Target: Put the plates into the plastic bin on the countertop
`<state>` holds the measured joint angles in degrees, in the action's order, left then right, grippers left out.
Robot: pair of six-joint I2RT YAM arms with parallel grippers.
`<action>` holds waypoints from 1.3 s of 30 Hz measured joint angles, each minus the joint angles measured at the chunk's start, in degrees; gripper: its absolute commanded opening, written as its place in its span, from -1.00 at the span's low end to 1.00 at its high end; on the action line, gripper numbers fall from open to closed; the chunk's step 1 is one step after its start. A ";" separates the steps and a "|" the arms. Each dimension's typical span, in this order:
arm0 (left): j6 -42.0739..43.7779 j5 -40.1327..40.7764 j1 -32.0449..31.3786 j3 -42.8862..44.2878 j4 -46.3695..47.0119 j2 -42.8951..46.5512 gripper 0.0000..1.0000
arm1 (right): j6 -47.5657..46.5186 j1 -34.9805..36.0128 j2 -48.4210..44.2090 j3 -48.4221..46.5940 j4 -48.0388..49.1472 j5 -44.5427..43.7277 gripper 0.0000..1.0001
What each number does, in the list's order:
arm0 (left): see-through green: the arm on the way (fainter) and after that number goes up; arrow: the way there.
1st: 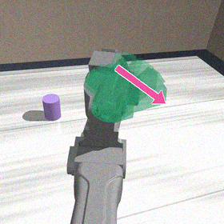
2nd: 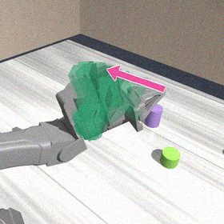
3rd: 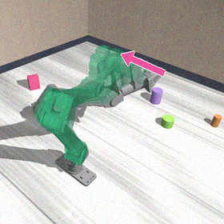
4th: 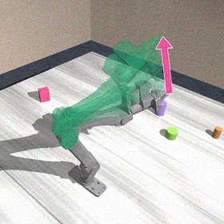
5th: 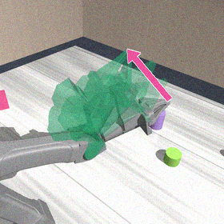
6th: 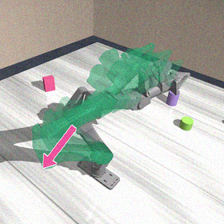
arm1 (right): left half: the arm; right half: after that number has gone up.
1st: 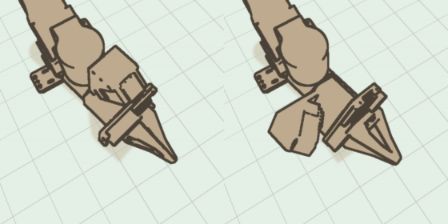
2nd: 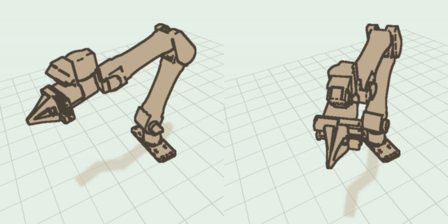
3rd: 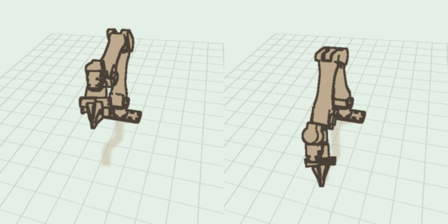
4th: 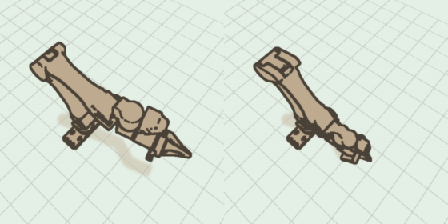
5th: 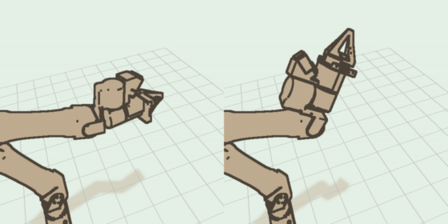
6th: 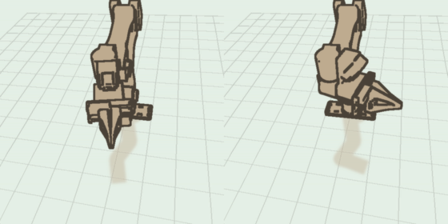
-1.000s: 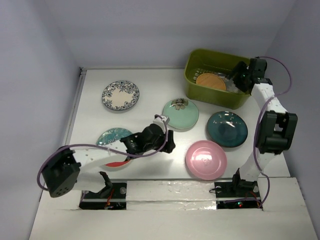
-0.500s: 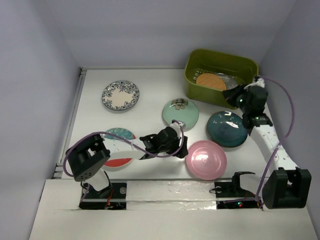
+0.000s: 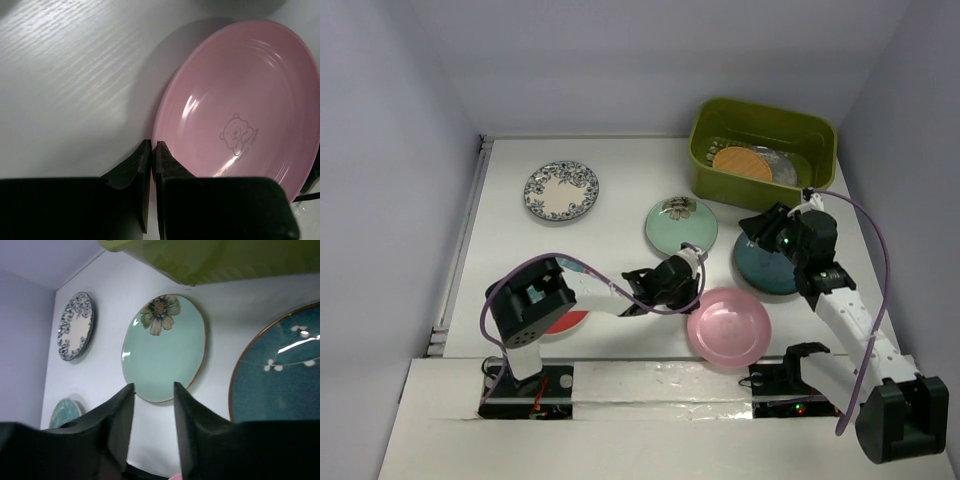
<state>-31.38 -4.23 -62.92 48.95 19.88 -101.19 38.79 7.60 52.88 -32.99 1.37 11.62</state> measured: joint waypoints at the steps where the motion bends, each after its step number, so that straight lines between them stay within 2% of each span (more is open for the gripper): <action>1: 0.13 0.44 0.09 -0.04 -0.39 0.39 -1.00 | -0.50 0.00 -0.52 0.00 -0.20 0.52 -0.02; 2: 0.24 1.25 0.17 -0.24 -0.87 0.98 -1.00 | -0.90 0.00 -1.07 0.00 -0.52 1.09 0.13; 5: 0.48 2.84 1.79 -1.73 -3.34 5.49 -1.00 | -1.86 0.04 -2.45 0.00 -1.46 2.34 0.29; 12: 0.39 3.48 11.89 -3.67 -6.08 23.80 -1.00 | -1.38 0.37 -8.66 -0.09 -5.25 -0.44 0.32; 13: 0.42 3.72 13.75 -3.45 -6.43 26.16 -1.00 | -0.96 0.37 -10.86 -0.22 -5.92 -1.81 0.37; 15: 0.46 4.74 17.09 -2.14 -7.52 29.22 -1.00 | -0.22 0.37 -15.19 -1.31 -7.04 -4.26 0.61; 17: 0.74 5.57 19.69 0.63 -9.05 29.94 -1.00 | 0.09 0.37 -17.79 -3.67 -7.17 -5.73 0.75; 20: 1.46 6.67 21.16 6.40 -11.13 28.15 -1.00 | -1.49 0.37 -17.42 -9.29 -6.73 -4.57 0.82; 26: 1.88 5.99 20.87 11.08 -11.37 24.26 -1.00 | -4.57 0.37 -10.82 -11.50 -5.86 4.48 0.82; 27: 1.88 5.90 20.87 11.08 -11.76 23.93 -1.00 | -4.90 0.37 -9.64 -10.99 -5.86 5.60 0.78; 28: 1.90 5.88 20.87 11.08 -12.24 23.65 -1.00 | -5.14 0.37 -8.50 -10.29 -5.84 6.47 0.64; 29: 1.90 5.79 20.87 11.08 -12.66 23.47 -1.00 | -5.42 0.37 -7.41 -9.40 -5.95 7.32 0.37; 30: 1.92 5.77 20.87 11.10 -13.00 23.34 -1.00 | -5.81 0.37 -6.47 -8.52 -6.14 7.98 -0.17; 32: 1.92 5.70 20.87 11.10 -13.51 23.30 -1.00 | -5.75 0.37 -5.03 -7.32 -6.16 8.92 -0.54; 33: 1.99 5.57 20.87 11.10 -13.53 23.30 -1.00 | -5.57 0.37 -4.52 -6.97 -6.19 9.29 -0.66; 35: 2.08 5.51 20.90 11.10 -13.70 23.30 -1.00 | -5.16 0.37 -3.63 -6.62 -5.68 9.79 -0.71; 36: 2.03 5.51 20.90 11.10 -13.73 23.30 -1.00 | -4.96 0.37 -2.97 -6.62 -5.16 9.90 -1.00; 38: 2.05 5.57 20.92 11.10 -13.60 23.32 -0.94 | -5.16 0.33 -1.11 -6.69 -4.44 9.49 -1.00; 39: 2.05 5.60 20.92 11.10 -13.38 23.37 -0.78 | -5.16 0.31 -0.15 -6.69 -4.33 9.22 -1.00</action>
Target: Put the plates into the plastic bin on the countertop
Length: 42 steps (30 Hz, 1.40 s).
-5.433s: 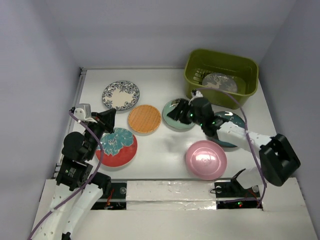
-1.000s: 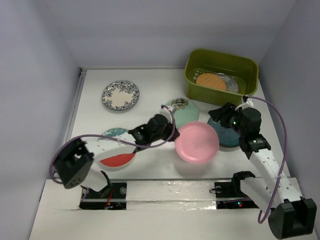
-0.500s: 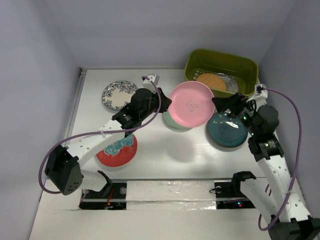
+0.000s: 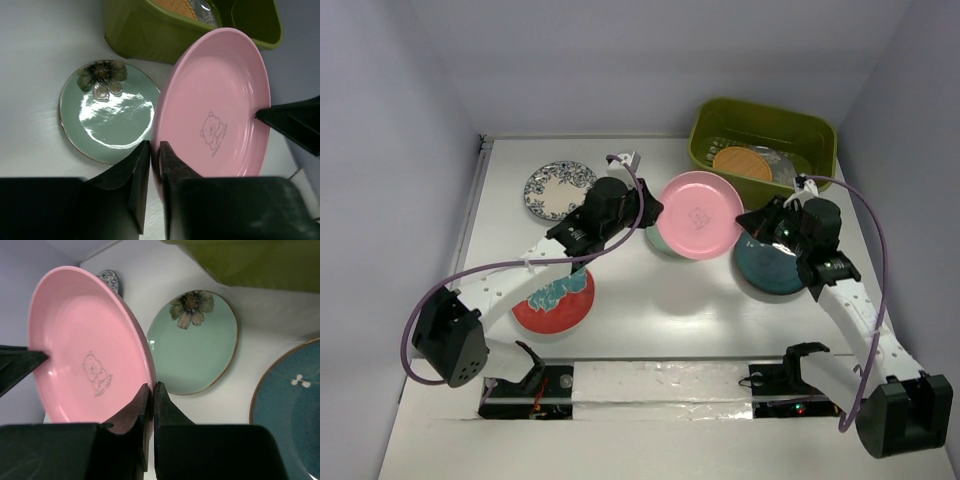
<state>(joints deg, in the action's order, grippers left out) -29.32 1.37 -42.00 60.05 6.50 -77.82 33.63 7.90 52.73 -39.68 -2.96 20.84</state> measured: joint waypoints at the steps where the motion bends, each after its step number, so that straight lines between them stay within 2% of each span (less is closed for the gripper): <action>1: -0.04 -0.11 -0.02 0.00 0.11 0.00 -0.40 | 0.07 0.02 0.94 -0.02 0.02 -0.24 -1.00; 4: -0.33 0.15 -0.04 0.00 0.37 0.50 0.04 | 0.59 0.07 2.82 -0.59 -0.22 -2.19 -1.00; 5: -0.37 0.61 -0.09 -0.07 0.46 0.98 0.06 | 0.74 0.07 3.50 -1.33 -0.22 -2.97 -1.00; 11: -1.44 5.68 0.09 -4.46 3.19 7.87 0.06 | 1.05 -0.52 11.34 -12.85 0.92 -6.56 -1.00; 15: -1.86 8.50 0.09 -7.93 3.54 9.90 0.05 | 2.05 -5.53 18.88 -21.49 3.04 -8.74 -1.00; 21: -2.12 11.58 1.07 -8.46 3.56 3.08 0.03 | 1.70 -13.22 33.09 -35.21 2.34 -11.85 -1.00; 26: -2.08 12.04 3.02 -8.28 3.93 -4.96 0.07 | -0.57 -15.98 44.74 -45.00 -3.91 -15.34 -1.00; 32: -1.97 10.99 3.98 -8.11 3.98 -13.22 0.22 | -3.52 -16.46 52.85 -48.65 -10.86 -19.65 -1.00; 42: -1.57 8.02 4.11 -4.68 5.81 -21.66 0.25 | -6.34 -16.57 58.66 -54.14 -17.16 -25.62 -0.53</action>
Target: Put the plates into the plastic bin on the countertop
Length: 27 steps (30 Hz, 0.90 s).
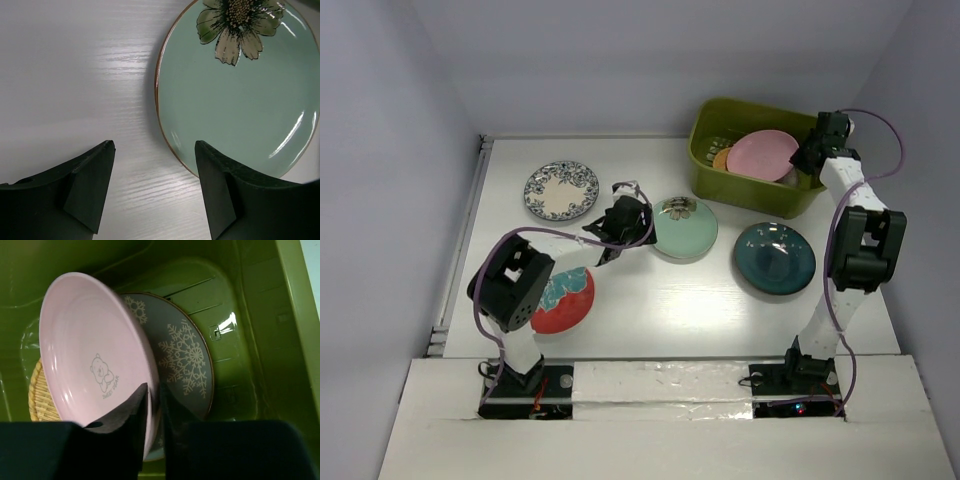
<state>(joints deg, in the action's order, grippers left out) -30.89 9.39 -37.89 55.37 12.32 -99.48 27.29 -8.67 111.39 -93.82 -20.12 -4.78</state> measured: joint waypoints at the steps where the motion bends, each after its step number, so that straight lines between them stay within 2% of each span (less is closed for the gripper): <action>1: 0.00 -0.09 0.07 0.07 0.13 -0.61 0.25 | -0.15 0.00 0.22 -0.33 -0.28 -0.42 -0.52; 2: 0.00 -0.11 0.13 0.24 0.15 -1.11 0.24 | -0.37 0.00 0.46 -0.72 -0.70 -0.85 -0.44; 5: 0.00 -0.11 0.13 1.29 0.37 -3.30 0.23 | -0.70 0.00 0.90 -1.40 -1.07 -1.38 -0.43; 6: -0.02 -0.07 0.22 1.57 0.46 -3.93 0.23 | -0.72 0.00 0.90 -1.40 -1.18 -1.44 -0.20; 8: -0.04 -0.07 0.50 1.75 0.79 -4.79 0.22 | -0.70 0.00 0.90 -1.40 -1.36 -1.46 0.10; 9: -0.04 -0.07 0.52 1.77 0.94 -5.16 0.22 | -0.66 0.00 0.85 -1.40 -1.36 -1.44 0.35; 12: -0.26 -0.31 0.92 2.12 2.03 -6.23 0.18 | -0.44 0.00 0.15 -1.11 -1.27 -0.79 0.59; 14: -0.63 -0.72 1.11 2.93 2.78 -7.13 0.15 | -0.09 0.00 -1.64 0.02 -0.87 -0.22 0.67; 18: -1.64 -1.88 1.29 3.91 5.25 -8.85 0.05 | 1.38 0.00 -9.29 4.79 1.55 2.27 0.67; 21: -2.71 -2.75 1.64 3.93 6.91 -9.51 -0.08 | 3.69 0.00 -17.57 10.75 6.25 5.27 0.58; 24: -4.17 -3.58 1.64 3.87 9.05 -10.40 -0.26 | 7.10 0.02 -26.36 18.80 12.94 9.27 0.51; 25: -4.70 -3.89 1.64 3.82 9.68 -10.69 -0.41 | 8.22 0.17 -28.96 21.79 15.67 10.69 0.49; 26: -5.40 -4.22 1.77 3.56 10.69 -10.99 -0.53 | 9.22 0.39 -31.41 24.70 17.99 11.87 0.40; 27: -5.84 -4.11 1.99 3.19 11.56 -11.26 -0.66 | 9.99 0.63 -33.33 27.04 19.50 12.81 0.04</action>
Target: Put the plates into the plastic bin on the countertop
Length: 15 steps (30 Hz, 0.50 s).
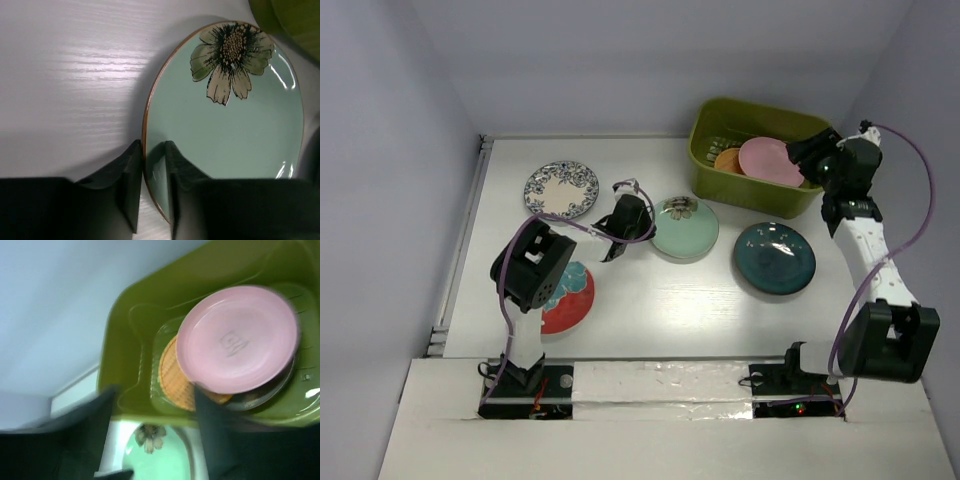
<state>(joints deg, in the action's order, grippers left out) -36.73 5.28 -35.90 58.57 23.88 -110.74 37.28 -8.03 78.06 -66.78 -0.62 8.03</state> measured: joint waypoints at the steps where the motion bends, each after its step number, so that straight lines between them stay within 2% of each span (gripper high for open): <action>1: -0.68 -0.20 0.04 -0.50 1.05 -0.09 -0.88 | 0.57 0.52 -1.70 2.40 1.57 0.85 -0.09; 2: -1.62 -0.37 0.07 -0.98 1.92 -0.09 -1.00 | 1.38 1.36 -3.10 4.74 3.13 1.64 -0.37; 3: -2.86 -0.94 0.37 -1.60 3.54 -0.09 -1.00 | 1.75 2.64 -4.37 7.10 4.63 2.45 -0.97; 7: -4.92 -2.43 1.60 -4.57 8.13 1.11 -1.00 | 2.45 10.60 -7.50 15.47 8.00 6.19 -1.00; 8: -5.20 -2.56 1.73 -6.01 8.48 1.97 -1.00 | 2.43 12.48 -7.91 17.20 8.31 7.10 -0.92; 9: -5.40 -2.69 1.95 -7.41 8.59 3.04 -1.00 | 2.36 14.60 -8.39 19.37 9.35 8.11 -0.63; 11: -5.68 -3.52 3.02 -10.95 8.96 6.36 -1.00 | 2.47 17.55 -9.46 23.41 10.69 10.23 -0.28; 12: -5.77 -4.00 3.65 -12.79 9.05 8.55 -1.00 | 2.62 18.47 -10.19 25.62 11.58 11.08 0.13; 15: -5.86 -5.77 5.44 -17.05 8.79 15.37 -1.00 | 3.06 18.99 -12.61 30.60 12.57 12.92 0.63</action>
<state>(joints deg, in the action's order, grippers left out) -42.59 -0.49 -30.46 41.52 32.67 -95.37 40.34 10.96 65.45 -36.18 11.94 20.95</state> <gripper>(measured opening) 0.068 0.683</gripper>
